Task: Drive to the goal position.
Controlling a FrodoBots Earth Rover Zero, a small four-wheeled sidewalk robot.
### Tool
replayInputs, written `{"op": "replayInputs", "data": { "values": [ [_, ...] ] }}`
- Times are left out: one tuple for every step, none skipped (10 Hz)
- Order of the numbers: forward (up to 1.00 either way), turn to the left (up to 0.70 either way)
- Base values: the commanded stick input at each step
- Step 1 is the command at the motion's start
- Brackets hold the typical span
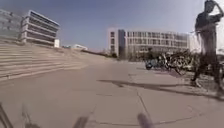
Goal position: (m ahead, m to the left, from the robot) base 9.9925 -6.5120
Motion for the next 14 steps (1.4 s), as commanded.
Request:
{"op": "replayInputs", "data": {
  "values": [
    [1.00,0.00],
    [1.00,0.00],
    [1.00,0.00],
    [1.00,0.00],
    [1.00,0.00],
    [1.00,0.00],
    [1.00,0.00],
    [1.00,0.00],
    [1.00,-0.04],
    [1.00,-0.35],
    [1.00,-0.40],
    [1.00,-0.39],
    [1.00,-0.23],
    [1.00,-0.03]
  ]
}}
